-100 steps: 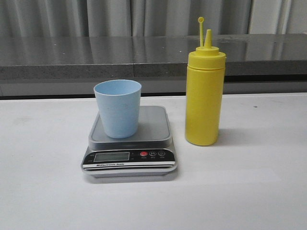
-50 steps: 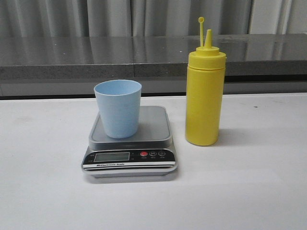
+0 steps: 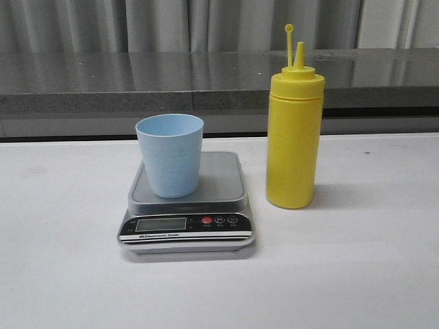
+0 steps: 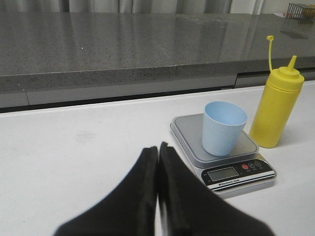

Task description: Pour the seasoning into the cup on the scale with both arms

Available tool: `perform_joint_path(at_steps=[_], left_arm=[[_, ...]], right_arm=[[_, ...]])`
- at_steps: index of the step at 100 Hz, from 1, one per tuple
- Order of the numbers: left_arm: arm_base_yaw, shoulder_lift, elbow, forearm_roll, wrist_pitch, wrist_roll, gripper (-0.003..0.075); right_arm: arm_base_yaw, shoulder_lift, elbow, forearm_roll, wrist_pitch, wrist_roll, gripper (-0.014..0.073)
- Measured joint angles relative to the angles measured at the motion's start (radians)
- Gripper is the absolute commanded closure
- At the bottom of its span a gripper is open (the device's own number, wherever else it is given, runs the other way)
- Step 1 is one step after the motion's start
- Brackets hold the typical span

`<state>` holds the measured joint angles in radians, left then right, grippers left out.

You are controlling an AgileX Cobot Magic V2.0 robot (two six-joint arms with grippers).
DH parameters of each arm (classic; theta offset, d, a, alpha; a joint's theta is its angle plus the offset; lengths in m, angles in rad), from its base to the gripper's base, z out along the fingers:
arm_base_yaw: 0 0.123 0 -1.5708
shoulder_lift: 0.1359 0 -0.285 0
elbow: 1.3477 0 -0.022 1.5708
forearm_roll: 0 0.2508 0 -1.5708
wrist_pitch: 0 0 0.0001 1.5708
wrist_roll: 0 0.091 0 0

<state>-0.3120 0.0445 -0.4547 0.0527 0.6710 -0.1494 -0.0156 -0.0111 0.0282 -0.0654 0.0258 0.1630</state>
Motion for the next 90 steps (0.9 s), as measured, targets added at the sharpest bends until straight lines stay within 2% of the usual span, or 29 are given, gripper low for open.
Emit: perform_joint_path(at_steps=[23, 90], left_arm=[[0.0, 0.0, 0.0, 0.0, 0.0, 0.0, 0.074], [0.0, 0.0, 0.0, 0.0, 0.0, 0.0, 0.074]], right_arm=[[0.0, 0.0, 0.0, 0.037, 0.006, -0.002, 0.0654], [0.0, 0.0, 0.0, 0.039, 0.007, -0.002, 0.0654]])
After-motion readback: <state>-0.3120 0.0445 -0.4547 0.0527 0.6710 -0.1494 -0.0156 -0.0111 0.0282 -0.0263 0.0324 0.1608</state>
